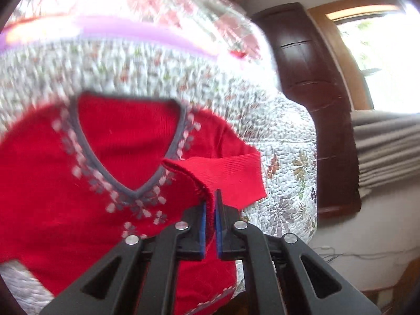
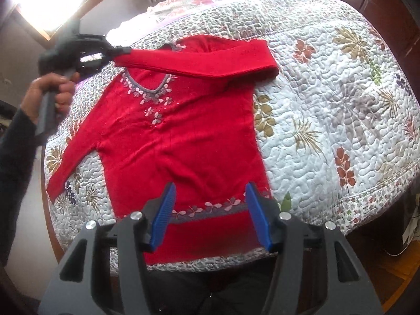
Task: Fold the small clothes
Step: 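Pull the folded cuff further across the body with the left tool, then release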
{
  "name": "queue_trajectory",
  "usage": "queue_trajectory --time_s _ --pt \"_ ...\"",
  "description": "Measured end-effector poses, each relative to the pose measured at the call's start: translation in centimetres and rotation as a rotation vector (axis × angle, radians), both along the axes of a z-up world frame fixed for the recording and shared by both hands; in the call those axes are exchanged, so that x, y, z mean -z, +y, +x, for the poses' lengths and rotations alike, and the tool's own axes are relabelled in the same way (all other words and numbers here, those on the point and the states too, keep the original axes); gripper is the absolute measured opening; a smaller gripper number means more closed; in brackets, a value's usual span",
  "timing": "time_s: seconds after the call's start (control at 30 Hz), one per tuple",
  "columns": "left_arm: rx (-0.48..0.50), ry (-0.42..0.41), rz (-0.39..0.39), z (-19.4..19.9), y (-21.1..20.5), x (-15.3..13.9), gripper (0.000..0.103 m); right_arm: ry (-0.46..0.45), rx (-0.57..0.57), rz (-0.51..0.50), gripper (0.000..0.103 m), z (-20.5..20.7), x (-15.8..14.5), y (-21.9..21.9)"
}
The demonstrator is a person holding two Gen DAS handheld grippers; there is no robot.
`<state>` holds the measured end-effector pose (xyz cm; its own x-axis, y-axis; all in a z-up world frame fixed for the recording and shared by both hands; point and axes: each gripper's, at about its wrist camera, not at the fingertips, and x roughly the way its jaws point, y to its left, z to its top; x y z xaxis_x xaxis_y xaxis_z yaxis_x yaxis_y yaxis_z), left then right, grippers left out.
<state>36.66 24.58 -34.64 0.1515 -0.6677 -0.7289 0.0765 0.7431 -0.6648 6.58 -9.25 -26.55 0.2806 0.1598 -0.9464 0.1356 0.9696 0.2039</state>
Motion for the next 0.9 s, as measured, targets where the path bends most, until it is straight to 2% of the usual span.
queue_trajectory --time_s 0.13,0.27,0.5,0.9 --pt "-0.001 -0.041 0.024 -0.1 2.6 -1.9 0.005 -0.012 -0.007 -0.006 0.055 0.1 -0.4 0.6" --pt "-0.015 -0.057 0.049 -0.5 5.8 -2.3 0.005 -0.014 0.002 -0.009 0.055 0.1 -0.5 0.7" --pt "-0.063 -0.036 0.069 -1.3 10.2 -0.8 0.005 -0.001 0.002 -0.014 0.055 0.0 -0.2 1.0" --pt "-0.125 0.011 0.098 -2.1 15.2 3.0 0.005 0.025 -0.003 -0.021 0.055 0.6 0.4 1.2"
